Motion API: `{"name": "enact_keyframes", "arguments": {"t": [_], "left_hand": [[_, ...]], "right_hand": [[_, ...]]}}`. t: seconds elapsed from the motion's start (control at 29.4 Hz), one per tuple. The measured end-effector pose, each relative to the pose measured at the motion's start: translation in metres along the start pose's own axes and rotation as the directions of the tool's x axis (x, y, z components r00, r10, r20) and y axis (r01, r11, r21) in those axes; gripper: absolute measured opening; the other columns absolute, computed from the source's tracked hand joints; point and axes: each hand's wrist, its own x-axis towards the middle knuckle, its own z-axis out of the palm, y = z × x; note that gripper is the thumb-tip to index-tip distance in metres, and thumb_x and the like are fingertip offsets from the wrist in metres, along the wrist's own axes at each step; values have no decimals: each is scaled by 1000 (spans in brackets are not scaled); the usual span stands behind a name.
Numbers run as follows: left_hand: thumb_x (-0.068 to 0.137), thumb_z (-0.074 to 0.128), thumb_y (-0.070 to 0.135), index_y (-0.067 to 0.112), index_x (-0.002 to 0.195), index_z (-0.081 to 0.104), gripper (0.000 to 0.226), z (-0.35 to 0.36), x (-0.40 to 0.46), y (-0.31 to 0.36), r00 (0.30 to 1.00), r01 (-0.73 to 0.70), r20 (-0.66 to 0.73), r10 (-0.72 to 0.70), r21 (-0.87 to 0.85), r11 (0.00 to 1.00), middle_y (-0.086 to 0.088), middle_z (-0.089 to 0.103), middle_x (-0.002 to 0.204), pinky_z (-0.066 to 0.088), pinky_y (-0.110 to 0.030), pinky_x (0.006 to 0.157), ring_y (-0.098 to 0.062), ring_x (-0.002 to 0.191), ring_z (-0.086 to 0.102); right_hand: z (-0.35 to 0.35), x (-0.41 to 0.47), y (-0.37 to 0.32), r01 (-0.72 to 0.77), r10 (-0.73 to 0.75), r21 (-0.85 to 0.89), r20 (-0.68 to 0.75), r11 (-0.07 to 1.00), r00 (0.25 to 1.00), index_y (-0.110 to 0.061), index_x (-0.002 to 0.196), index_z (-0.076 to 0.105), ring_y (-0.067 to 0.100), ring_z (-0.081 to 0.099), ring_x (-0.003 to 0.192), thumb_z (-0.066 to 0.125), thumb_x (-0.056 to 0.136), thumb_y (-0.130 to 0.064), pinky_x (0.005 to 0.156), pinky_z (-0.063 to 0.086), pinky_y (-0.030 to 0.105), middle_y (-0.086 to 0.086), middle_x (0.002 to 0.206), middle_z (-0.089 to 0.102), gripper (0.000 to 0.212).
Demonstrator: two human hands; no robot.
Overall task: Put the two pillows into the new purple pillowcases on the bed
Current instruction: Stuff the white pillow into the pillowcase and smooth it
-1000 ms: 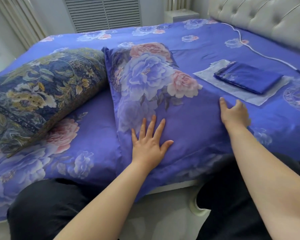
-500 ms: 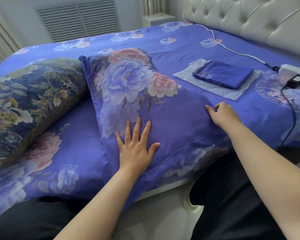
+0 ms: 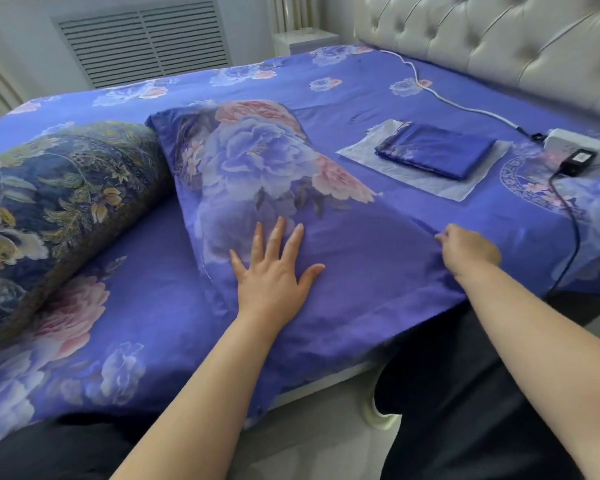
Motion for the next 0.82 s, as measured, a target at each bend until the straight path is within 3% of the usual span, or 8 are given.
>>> {"name": "enact_keyframes", "arguments": {"t": [0.14, 0.24, 0.34, 0.37, 0.48, 0.58, 0.71, 0.82], "left_hand": [[84, 18, 75, 36, 149, -4, 80, 5, -4, 7, 998, -9, 55, 4, 82, 997, 7, -6, 159, 5, -65, 110, -27, 145, -12], [75, 19, 84, 35, 147, -16, 94, 9, -15, 7, 995, -28, 97, 12, 163, 986, 0, -9, 159, 3, -64, 111, -34, 144, -11], [70, 31, 87, 35, 147, -16, 104, 19, -26, 7, 994, -71, 91, 55, 183, 981, -7, -6, 159, 4, -66, 109, -38, 144, -6], [68, 36, 87, 34, 148, -12, 107, 22, -28, 8, 995, -83, 74, 70, 185, 979, -9, -1, 159, 6, -67, 107, -40, 144, -1], [62, 51, 84, 34, 147, -15, 118, 22, -33, 7, 996, -75, 60, 64, 195, 978, -11, -5, 159, 11, -71, 103, -42, 143, -3], [70, 65, 66, 34, 136, -39, 127, 26, -43, 11, 974, -27, 226, -30, 241, 970, -5, -39, 149, 9, -74, 101, -47, 136, -26], [82, 70, 24, 34, 130, -46, 126, 33, -52, 16, 967, 96, 202, -152, 263, 960, -3, -53, 138, 20, -74, 98, -52, 134, -25], [79, 63, 16, 44, 136, -34, 117, 32, -60, 9, 976, 182, 108, -188, 62, 981, 8, -44, 145, 19, -68, 104, -40, 140, -22]], "right_hand": [[17, 1, -23, -63, 76, -111, 116, 992, 990, -11, 126, 41, 38, 49, 115, 39, 93, -12, 90, 38, 41, 20, 128, 48, 34], [6, 6, -39, -31, 26, -34, -126, 999, 992, -14, 133, 42, 36, 42, 118, 38, 88, -7, 99, 31, 44, 16, 133, 39, 46], [-6, -1, -74, 332, -160, 282, -495, 900, 854, -8, 124, 57, 40, 51, 110, 34, 84, -20, 95, 38, 47, 20, 121, 54, 47], [-11, -4, -90, 413, -211, 304, -524, 859, 825, -8, 123, 58, 39, 52, 112, 33, 87, -32, 94, 40, 47, 19, 120, 56, 50], [-1, 0, -108, 334, -298, 279, -162, 901, 941, -17, 142, 38, 30, 34, 136, 29, 85, -71, 109, 25, 47, 12, 146, 40, 79], [19, 3, -78, -20, -71, 315, 278, 949, 958, -20, 148, 22, 30, 29, 139, 24, 69, -90, 112, 19, 52, 7, 152, 32, 105], [17, 0, -72, -75, -74, 455, 301, 887, 951, -12, 143, 31, 32, 42, 129, 38, 73, -84, 100, 35, 41, 11, 143, 44, 101], [8, -12, -75, -105, -145, 673, 305, 732, 941, -15, 129, 53, 26, 58, 108, 53, 79, -70, 84, 39, 30, 5, 123, 60, 74]]}}
